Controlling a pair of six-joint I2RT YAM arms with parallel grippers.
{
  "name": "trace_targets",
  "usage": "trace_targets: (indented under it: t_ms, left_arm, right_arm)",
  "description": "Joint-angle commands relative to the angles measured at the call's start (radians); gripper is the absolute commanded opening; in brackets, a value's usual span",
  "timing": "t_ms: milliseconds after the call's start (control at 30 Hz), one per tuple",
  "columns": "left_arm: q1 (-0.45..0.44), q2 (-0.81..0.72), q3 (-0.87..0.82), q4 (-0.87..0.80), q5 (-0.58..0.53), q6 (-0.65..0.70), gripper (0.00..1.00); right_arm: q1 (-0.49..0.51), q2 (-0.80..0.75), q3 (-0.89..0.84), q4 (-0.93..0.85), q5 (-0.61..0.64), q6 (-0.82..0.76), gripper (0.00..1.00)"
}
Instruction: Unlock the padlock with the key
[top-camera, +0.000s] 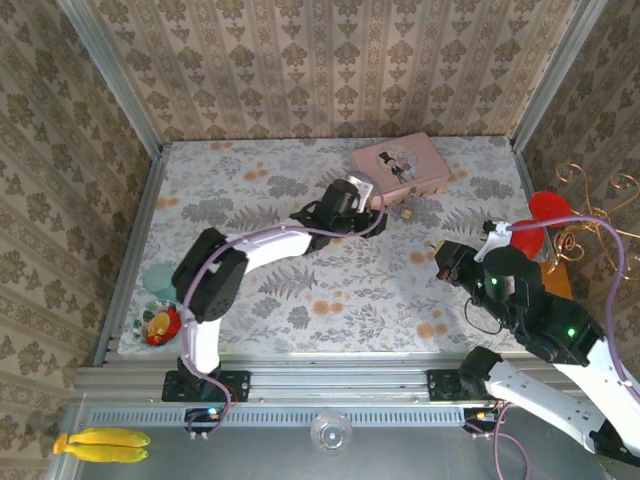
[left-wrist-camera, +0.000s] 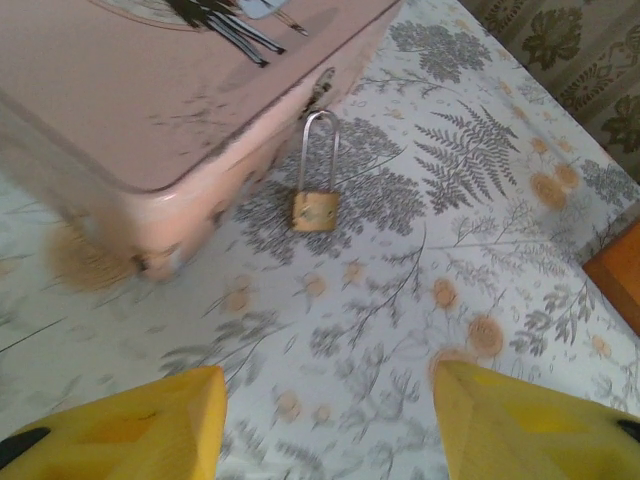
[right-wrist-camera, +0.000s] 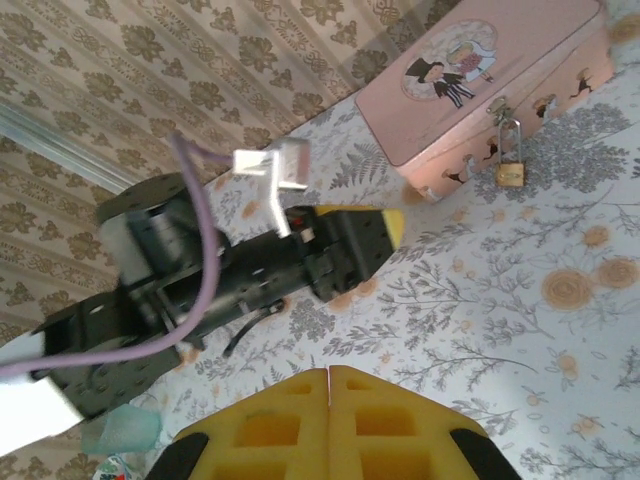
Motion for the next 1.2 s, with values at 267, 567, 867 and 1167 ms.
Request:
trace_targets:
  t_ms: [267,567,867,1167]
  left_arm:
    - [-0.059,0.342,0.445,-0.224,-0.078,-0.086,0.61]
    - [-0.093,0.618,0.895,-0.527,-0.295,-0.104,0.66]
    - [-0.095,0.837,1.182,-0.593,-0.378,-0.194,0.68]
    - [-0.090,0.909,1.245,-0.541,-0.390,-0.206,0.46]
  right_arm:
    - [-0.006,-0.066,-0.012,-0.055,0.033,0.000,0.00]
    - [-0.005,-0.098,-0.066,-0.038,0.018,0.035,0.00]
    - [-0.005,-0.109,-0.088,-0.066,-0.001,0.057,0.00]
    - [-0.005,-0.088,-0.083,-0.105,0.018,0.074,0.00]
